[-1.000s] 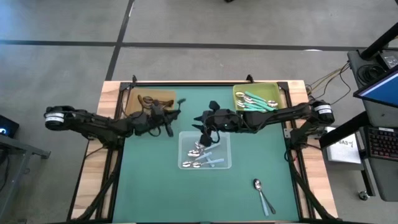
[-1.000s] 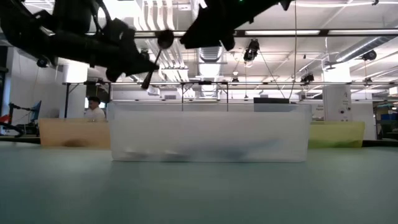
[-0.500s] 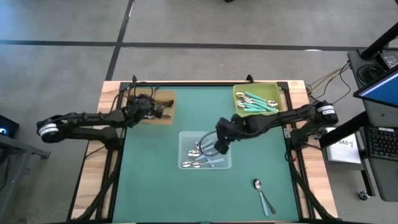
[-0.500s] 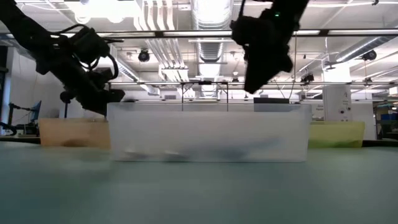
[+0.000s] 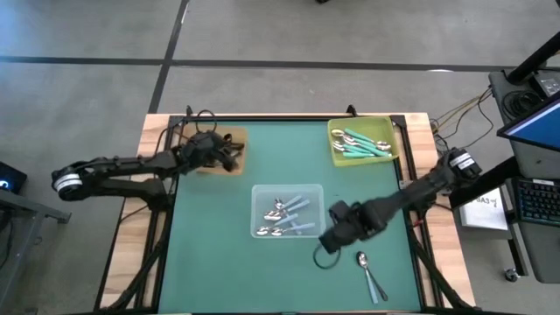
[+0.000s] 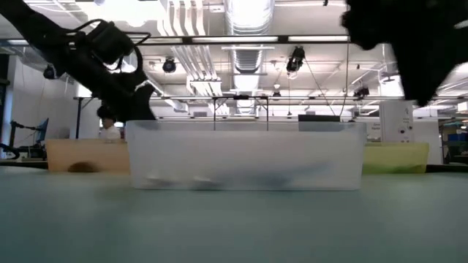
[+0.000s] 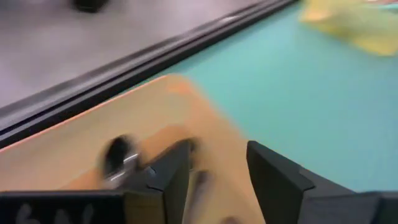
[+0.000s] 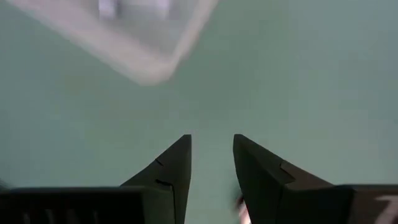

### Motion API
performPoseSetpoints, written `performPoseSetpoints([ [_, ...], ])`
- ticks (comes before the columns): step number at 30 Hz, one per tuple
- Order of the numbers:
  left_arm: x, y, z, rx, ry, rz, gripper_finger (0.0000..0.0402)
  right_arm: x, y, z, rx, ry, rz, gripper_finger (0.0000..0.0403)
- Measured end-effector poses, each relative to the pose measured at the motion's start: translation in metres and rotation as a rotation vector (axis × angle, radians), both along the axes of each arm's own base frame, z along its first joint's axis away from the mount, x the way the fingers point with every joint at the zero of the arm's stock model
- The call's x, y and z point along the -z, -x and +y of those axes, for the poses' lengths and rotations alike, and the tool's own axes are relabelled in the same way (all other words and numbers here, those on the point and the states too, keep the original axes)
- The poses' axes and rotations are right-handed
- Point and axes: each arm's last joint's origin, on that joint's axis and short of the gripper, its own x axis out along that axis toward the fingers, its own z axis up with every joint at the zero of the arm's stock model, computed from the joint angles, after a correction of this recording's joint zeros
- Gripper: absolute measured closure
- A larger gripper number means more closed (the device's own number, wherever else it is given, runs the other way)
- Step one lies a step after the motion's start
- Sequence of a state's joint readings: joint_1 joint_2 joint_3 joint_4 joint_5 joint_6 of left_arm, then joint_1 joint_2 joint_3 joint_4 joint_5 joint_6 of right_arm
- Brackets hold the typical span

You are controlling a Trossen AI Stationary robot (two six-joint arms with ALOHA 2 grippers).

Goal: Sort silverware by color (type)
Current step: Put the blue spoon into the white bin

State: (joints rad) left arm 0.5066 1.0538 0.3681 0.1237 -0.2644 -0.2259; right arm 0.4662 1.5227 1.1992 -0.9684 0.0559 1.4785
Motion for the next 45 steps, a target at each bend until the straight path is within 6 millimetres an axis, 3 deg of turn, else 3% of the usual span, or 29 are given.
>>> performPoseSetpoints([
  [6, -0.027, -0.018, -0.002, 0.208, -0.006, -0.082, 0.0252, 0.012, 0.020, 0.046, 0.145, -0.137, 0.116, 0.0294],
  [12, -0.049, -0.030, -0.004, 0.274, -0.069, -0.112, 0.0255, 0.027, 0.035, 0.075, 0.218, -0.198, 0.250, 0.0294],
  [19, -0.055, -0.033, -0.006, 0.306, -0.083, -0.111, 0.0255, 0.042, 0.041, 0.102, 0.164, -0.263, 0.290, 0.0294],
  [39, -0.049, -0.038, -0.023, 0.374, -0.039, -0.095, 0.0255, 0.093, 0.051, 0.111, 0.086, -0.228, 0.346, 0.0295],
  [45, -0.048, -0.038, -0.024, 0.376, -0.035, -0.089, 0.0255, 0.095, 0.053, 0.108, 0.036, -0.216, 0.349, 0.0344],
])
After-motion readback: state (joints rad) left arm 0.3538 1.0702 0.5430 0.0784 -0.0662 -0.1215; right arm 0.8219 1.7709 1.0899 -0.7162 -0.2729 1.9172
